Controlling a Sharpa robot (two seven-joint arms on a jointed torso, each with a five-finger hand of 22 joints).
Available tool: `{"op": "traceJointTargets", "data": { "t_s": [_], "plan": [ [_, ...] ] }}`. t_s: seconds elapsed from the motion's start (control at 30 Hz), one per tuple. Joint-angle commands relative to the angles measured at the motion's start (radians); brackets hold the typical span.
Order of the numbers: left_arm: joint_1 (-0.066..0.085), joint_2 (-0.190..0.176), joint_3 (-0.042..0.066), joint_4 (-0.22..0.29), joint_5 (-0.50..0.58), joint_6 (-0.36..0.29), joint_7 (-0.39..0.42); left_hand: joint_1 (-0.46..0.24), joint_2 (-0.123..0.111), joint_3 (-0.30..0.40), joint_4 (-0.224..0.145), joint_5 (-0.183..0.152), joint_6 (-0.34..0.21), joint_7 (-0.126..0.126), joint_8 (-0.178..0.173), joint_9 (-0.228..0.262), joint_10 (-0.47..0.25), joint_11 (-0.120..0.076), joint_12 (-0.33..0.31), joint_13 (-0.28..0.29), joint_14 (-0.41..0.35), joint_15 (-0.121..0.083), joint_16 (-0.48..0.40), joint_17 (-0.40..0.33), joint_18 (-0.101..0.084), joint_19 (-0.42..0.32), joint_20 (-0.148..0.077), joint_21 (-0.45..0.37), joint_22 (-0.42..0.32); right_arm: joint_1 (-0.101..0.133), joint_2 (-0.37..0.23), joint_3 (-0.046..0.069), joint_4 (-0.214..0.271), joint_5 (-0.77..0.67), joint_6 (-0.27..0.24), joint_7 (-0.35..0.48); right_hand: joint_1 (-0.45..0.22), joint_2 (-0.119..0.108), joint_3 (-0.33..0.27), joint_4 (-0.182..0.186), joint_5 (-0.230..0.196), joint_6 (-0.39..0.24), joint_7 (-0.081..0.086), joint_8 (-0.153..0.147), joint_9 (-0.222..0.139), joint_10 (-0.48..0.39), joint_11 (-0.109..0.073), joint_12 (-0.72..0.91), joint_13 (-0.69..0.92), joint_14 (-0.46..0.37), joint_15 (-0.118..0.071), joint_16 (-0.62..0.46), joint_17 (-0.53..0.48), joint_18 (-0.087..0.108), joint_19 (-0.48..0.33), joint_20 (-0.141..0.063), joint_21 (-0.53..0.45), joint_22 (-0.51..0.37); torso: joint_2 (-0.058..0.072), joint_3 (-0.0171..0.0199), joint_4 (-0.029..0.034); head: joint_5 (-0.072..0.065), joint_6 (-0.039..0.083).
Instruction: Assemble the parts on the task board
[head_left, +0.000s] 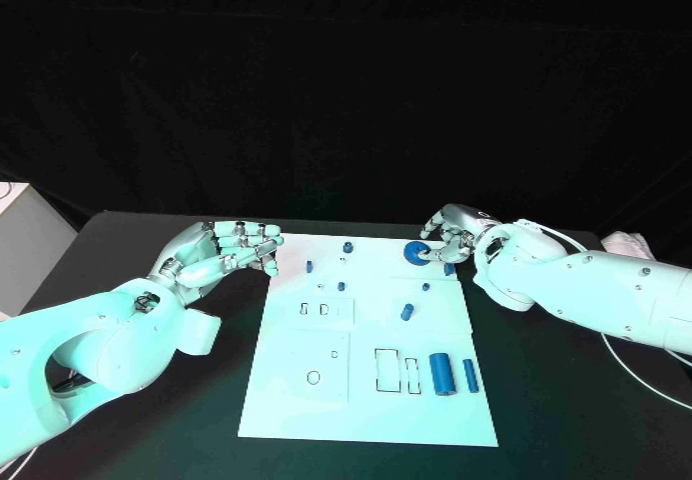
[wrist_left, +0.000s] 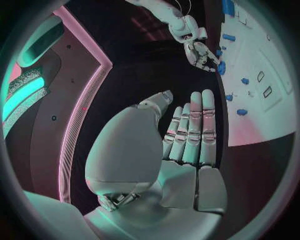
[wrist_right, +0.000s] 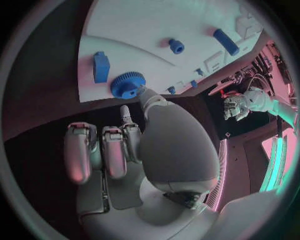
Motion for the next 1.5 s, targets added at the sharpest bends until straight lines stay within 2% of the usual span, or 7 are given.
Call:
{"op": "traceJointTargets", "data": {
  "t_s": [0.03,0.23,0.47,1.1,1.17,1.3,1.5],
  "plan": [
    [0.001,0.002,0.001,0.000,-0.004,0.020,-0.004,-0.007,0.002,0.008,0.000,-0.002,-0.006,0.017,-0.006,0.000,-0.007,-0.002,0.001,0.002,-0.007,-0.003,0.007,0.000,0.003,0.003,0.002,0.005,0.002,0.000,0.011,0.001,-0.008,0.009,0.015,-0.020,-0.002,0.006,0.002,0.006,0.005,0.000,0.003,0.003,0.001,0.014,0.003,0.006,0.139,0.086,0.007,0.004,0.171,-0.017,0.050,0.010,0.003,0.111,0.001,-0.0001,-0.0021,0.002,-0.001],
    [0.001,0.004,0.001,0.000,-0.004,0.024,-0.009,-0.008,0.003,0.009,0.001,-0.002,-0.006,0.017,-0.006,0.000,-0.007,-0.002,0.001,0.002,-0.007,-0.003,0.007,0.000,0.003,0.003,0.002,0.006,0.002,-0.002,0.028,0.001,-0.022,0.010,0.035,-0.027,-0.006,0.008,0.002,0.013,0.005,0.002,0.003,0.004,0.001,0.015,0.004,0.007,0.140,0.087,0.008,0.006,0.176,-0.018,0.050,0.010,0.006,0.114,0.000,-0.0004,0.0013,0.001,-0.004],
    [0.001,0.004,0.001,-0.001,-0.004,0.023,-0.016,-0.009,0.004,0.009,0.001,-0.002,-0.006,0.017,-0.006,0.000,-0.007,-0.002,0.001,0.002,-0.008,-0.003,0.008,0.000,0.003,0.002,0.002,0.007,0.003,-0.003,0.036,0.001,-0.031,0.008,0.054,-0.025,-0.008,0.008,0.002,0.016,0.005,0.002,0.003,0.004,0.002,0.018,0.004,0.011,0.145,0.088,0.008,0.007,0.179,-0.019,0.051,0.011,0.009,0.119,0.000,-0.0005,-0.0005,0.006,-0.006],
    [0.001,0.007,0.001,-0.003,-0.004,0.034,-0.024,-0.009,0.005,0.011,0.001,-0.001,-0.007,0.018,-0.006,0.000,-0.008,-0.002,0.001,0.002,-0.009,-0.002,0.008,0.000,0.003,0.001,0.002,0.009,0.004,-0.011,0.043,0.000,-0.046,-0.014,0.077,-0.023,-0.004,0.010,0.010,0.021,0.019,0.012,0.001,0.009,0.004,0.024,0.002,0.019,0.153,0.089,0.007,0.010,0.185,-0.020,0.053,0.011,0.017,0.128,0.001,0.0004,-0.0001,-0.003,-0.010],
    [0.001,0.007,0.001,-0.004,-0.004,0.035,-0.024,-0.010,0.006,0.011,0.002,-0.001,-0.008,0.018,-0.007,0.000,-0.009,-0.002,0.001,0.001,-0.009,-0.002,0.009,0.000,0.003,0.000,0.002,0.010,0.005,-0.012,0.043,0.000,-0.046,-0.016,0.079,-0.023,0.003,0.008,0.021,0.022,0.050,0.017,0.001,0.011,0.005,0.024,0.001,0.018,0.153,0.088,0.007,0.010,0.185,-0.020,0.053,0.011,0.018,0.129,0.000,0.0005,0.0000,-0.005,-0.008],
    [0.001,0.007,0.000,-0.004,-0.004,0.037,-0.027,-0.010,0.006,0.011,0.002,-0.001,-0.008,0.018,-0.007,0.000,-0.009,-0.002,0.001,0.001,-0.009,-0.002,0.009,0.000,0.003,0.000,0.002,0.010,0.005,-0.012,0.042,0.000,-0.045,-0.027,0.082,-0.025,0.024,-0.003,0.066,0.015,0.164,0.033,-0.002,0.020,0.007,0.025,-0.002,0.019,0.157,0.089,0.004,0.012,0.188,-0.020,0.052,0.009,0.021,0.134,0.000,0.0003,0.0002,-0.005,-0.008],
    [0.001,0.008,0.000,-0.005,-0.004,0.041,-0.032,-0.012,0.007,0.012,0.003,-0.001,-0.009,0.018,-0.007,0.000,-0.010,-0.001,0.001,0.001,-0.010,-0.001,0.009,0.000,0.003,-0.002,0.003,0.011,0.006,-0.013,0.042,0.000,-0.036,-0.061,0.066,-0.026,0.054,-0.018,0.164,-0.018,0.168,0.055,-0.006,0.031,0.008,0.030,-0.007,0.024,0.164,0.090,0.000,0.014,0.195,-0.022,0.053,0.006,0.027,0.143,0.000,0.0003,0.0003,-0.004,-0.007]
  ]
}}
